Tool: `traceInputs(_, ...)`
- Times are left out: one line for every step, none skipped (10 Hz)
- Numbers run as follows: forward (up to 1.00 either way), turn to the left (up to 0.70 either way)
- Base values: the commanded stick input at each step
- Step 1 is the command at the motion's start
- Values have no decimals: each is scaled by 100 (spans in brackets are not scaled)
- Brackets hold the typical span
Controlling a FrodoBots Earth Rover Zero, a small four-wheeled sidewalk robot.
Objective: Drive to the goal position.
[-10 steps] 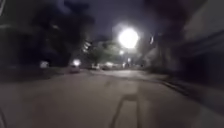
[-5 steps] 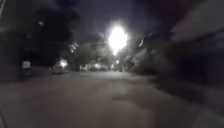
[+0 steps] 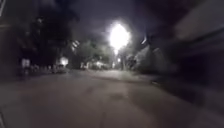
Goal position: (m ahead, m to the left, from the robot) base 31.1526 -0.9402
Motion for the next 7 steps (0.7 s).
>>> traceInputs(70,0)
traceInputs(70,0)
traceInputs(70,0)
traceInputs(70,0)
traceInputs(70,0)
traceInputs(70,0)
traceInputs(70,0)
